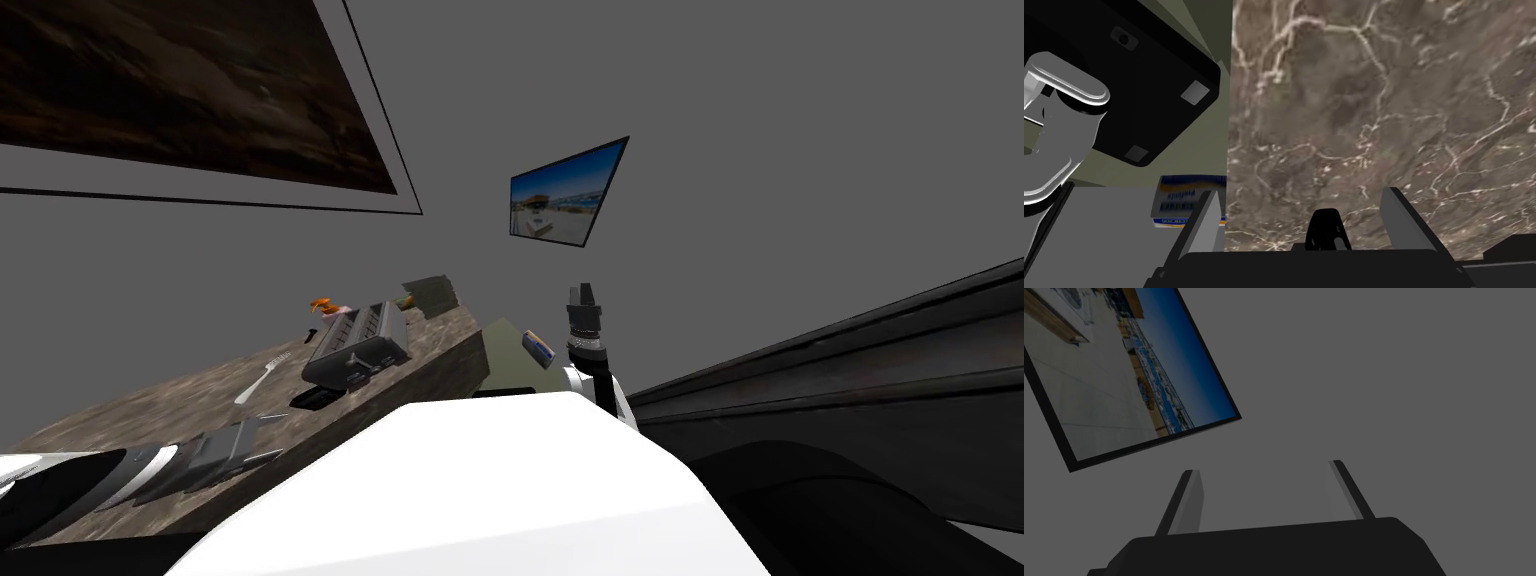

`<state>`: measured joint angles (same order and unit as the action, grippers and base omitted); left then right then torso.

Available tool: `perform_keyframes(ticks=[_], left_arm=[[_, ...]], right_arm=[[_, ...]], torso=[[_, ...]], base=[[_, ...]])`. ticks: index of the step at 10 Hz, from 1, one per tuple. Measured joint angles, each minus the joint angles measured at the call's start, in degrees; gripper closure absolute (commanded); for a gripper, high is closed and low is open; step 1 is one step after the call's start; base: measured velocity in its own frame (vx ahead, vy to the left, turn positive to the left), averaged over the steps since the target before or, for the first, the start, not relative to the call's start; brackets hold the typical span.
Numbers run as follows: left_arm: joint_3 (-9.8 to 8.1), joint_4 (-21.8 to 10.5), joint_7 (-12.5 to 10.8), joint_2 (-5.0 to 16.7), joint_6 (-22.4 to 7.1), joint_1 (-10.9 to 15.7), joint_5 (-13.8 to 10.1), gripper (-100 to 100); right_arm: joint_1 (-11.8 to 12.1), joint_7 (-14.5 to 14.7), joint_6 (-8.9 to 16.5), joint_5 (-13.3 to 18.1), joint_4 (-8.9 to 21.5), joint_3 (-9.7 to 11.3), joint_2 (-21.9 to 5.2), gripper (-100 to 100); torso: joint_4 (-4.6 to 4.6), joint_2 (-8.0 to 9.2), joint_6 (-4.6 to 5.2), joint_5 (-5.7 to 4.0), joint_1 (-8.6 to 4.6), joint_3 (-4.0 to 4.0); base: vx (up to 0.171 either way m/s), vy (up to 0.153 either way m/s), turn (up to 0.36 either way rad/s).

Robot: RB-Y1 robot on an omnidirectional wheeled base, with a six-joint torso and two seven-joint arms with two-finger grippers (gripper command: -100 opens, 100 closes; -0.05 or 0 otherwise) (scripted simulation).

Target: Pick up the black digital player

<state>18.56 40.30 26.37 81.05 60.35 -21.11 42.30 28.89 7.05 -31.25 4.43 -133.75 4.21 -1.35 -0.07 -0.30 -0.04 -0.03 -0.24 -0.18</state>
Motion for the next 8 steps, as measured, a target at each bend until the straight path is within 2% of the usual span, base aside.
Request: perform_keyframes(ticks=[1,2,3,4,5,6,8], left_arm=[[0.42,-1.7,0.2,0.3,0.9,0.2,0.9,-100],[1.06,-5.6,0.9,0.4,3.2,1.2,2.3,-100],[0.71,-4.8,0.9,1.1,3.5,-0.4,2.1,-100],[0.80,-5.7,0.9,1.4,3.8,-1.0,2.7,-100],[0.66,-7.8,1.5,2.1,5.3,-1.9,3.1,-100],[-0.29,-5.9,1.0,3.8,5.4,-5.7,2.4,-100],[0.53,-8.6,1.5,3.0,6.4,-3.9,3.8,-100]], right_arm=[[0.0,0.0,0.0,0.0,0.0,0.0,0.0,0],[0.0,0.0,0.0,0.0,0.0,0.0,0.0,0],[0.0,0.0,0.0,0.0,0.0,0.0,0.0,0],[0.0,0.0,0.0,0.0,0.0,0.0,0.0,0],[0.0,0.0,0.0,0.0,0.0,0.0,0.0,0],[0.0,0.0,0.0,0.0,0.0,0.0,0.0,0],[0.0,0.0,0.0,0.0,0.0,0.0,0.0,0]], torso=[[0.00,0.01,0.04,0.00,-0.03,0.01],[-0.02,-0.12,0.05,-0.01,-0.01,-0.06],[-0.02,-0.10,0.01,0.00,0.01,-0.06],[-0.02,-0.10,0.04,-0.01,-0.07,-0.06],[-0.03,-0.16,0.04,-0.04,-0.13,-0.09],[-0.05,-0.23,0.03,-0.04,-0.16,-0.13],[0.01,0.08,0.00,0.03,0.10,0.04]], base=[[0.108,-0.053,-0.190],[0.094,-0.039,-0.077],[0.094,-0.070,-0.110],[0.116,-0.082,-0.172],[0.137,-0.079,-0.138],[0.095,-0.041,-0.022],[0.037,-0.012,-0.041]])
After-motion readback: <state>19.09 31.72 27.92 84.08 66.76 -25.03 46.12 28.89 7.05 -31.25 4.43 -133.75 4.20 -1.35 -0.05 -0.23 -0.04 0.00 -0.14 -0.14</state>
